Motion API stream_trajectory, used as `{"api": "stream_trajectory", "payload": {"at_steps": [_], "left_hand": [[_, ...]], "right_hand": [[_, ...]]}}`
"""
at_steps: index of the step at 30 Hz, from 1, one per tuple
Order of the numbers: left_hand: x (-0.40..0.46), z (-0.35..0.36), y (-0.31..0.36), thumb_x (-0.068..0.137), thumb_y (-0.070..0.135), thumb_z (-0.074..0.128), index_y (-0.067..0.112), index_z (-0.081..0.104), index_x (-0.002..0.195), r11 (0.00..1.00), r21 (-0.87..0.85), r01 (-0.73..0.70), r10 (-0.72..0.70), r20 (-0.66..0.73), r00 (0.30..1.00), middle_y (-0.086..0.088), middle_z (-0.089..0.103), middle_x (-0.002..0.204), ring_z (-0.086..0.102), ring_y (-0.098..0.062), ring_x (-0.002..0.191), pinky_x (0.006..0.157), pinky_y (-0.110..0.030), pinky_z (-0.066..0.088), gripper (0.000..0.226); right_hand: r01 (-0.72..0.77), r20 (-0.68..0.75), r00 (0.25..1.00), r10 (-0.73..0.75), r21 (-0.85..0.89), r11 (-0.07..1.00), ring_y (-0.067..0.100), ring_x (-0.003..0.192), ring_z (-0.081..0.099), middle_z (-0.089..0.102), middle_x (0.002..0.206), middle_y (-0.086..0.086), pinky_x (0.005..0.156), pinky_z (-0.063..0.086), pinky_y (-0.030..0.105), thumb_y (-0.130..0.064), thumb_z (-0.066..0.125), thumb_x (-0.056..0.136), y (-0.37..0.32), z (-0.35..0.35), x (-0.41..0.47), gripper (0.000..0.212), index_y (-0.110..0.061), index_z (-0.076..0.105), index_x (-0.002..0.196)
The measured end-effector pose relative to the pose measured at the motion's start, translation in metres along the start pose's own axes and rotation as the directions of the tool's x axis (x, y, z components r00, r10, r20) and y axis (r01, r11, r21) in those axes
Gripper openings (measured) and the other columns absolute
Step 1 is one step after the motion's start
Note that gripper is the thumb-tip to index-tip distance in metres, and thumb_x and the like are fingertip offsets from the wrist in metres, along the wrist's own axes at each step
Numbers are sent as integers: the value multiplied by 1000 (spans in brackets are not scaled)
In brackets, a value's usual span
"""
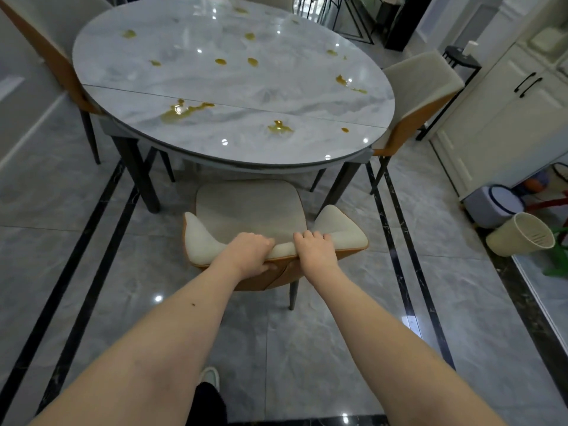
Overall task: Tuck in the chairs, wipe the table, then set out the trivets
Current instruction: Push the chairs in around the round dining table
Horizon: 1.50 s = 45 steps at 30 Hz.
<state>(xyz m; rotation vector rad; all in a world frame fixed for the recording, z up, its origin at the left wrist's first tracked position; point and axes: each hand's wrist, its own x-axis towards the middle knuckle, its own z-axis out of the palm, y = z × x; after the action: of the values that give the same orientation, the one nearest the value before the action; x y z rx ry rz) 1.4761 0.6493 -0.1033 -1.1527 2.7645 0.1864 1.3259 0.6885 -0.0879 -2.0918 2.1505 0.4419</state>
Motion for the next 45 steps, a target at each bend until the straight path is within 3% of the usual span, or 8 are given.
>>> {"api": "stream_trajectory", "payload": {"at_steps": [9,17,21,23,26,29,35,45], "left_hand": [[54,-14,-109,84,59,51,22,53,110,996,22,-85,85,-42,995,3,64,108,63,-19,97,76,-33,47,45],[57,-17,-138,82,59,52,24,51,110,997,60,-53,56,-50,997,5,62,106,63,-17,93,70,-30,45,45],[54,-17,-130,81,58,57,24,50,110,999,19,38,-37,-38,999,4,61,105,60,-16,93,73,-29,47,45],[48,-16,-128,79,57,61,23,49,111,991,-48,128,-130,-34,991,3,61,105,59,-17,94,77,-31,48,48],[36,-11,-123,75,57,66,19,49,111,963,-58,265,-270,-121,955,-1,60,107,56,-21,100,89,-33,43,54],[30,-10,-115,76,61,62,16,50,103,919,-63,389,-394,-164,904,-4,62,101,56,-22,95,86,-33,41,53],[29,-10,-109,82,60,55,16,50,101,911,-39,411,-412,-116,904,-4,63,99,57,-23,94,81,-33,41,48],[38,-7,-102,84,55,57,19,47,113,894,-29,448,-449,-81,890,-4,60,110,52,-25,106,94,-34,35,47]], "right_hand": [[-86,-34,995,88,76,993,31,117,47,53,122,8,99,33,44,-11,61,85,-44,-26,93,40,-15,43,121],[-66,-68,995,78,159,985,30,116,46,53,121,6,102,31,46,-23,69,82,-61,-21,112,52,-19,40,125],[50,-54,998,-41,194,980,27,117,47,53,123,4,103,31,43,-30,67,84,-43,-24,107,50,-20,41,126],[21,-66,998,-8,202,979,26,119,46,52,123,2,105,29,44,-28,66,84,-30,-24,100,48,-22,43,125],[-50,-66,996,65,214,976,26,128,38,48,128,1,112,12,59,-13,62,85,-16,-22,88,51,-24,39,129],[-64,-24,997,72,246,967,26,133,31,43,134,2,109,-3,68,-5,59,85,-15,-25,82,57,-26,36,133],[-57,17,998,54,254,965,29,131,31,44,130,3,106,-3,71,-3,61,83,-14,-24,85,59,-28,35,130],[32,68,997,-42,132,991,33,126,33,42,128,3,106,7,72,1,64,78,4,-28,90,73,-30,27,133]]}}
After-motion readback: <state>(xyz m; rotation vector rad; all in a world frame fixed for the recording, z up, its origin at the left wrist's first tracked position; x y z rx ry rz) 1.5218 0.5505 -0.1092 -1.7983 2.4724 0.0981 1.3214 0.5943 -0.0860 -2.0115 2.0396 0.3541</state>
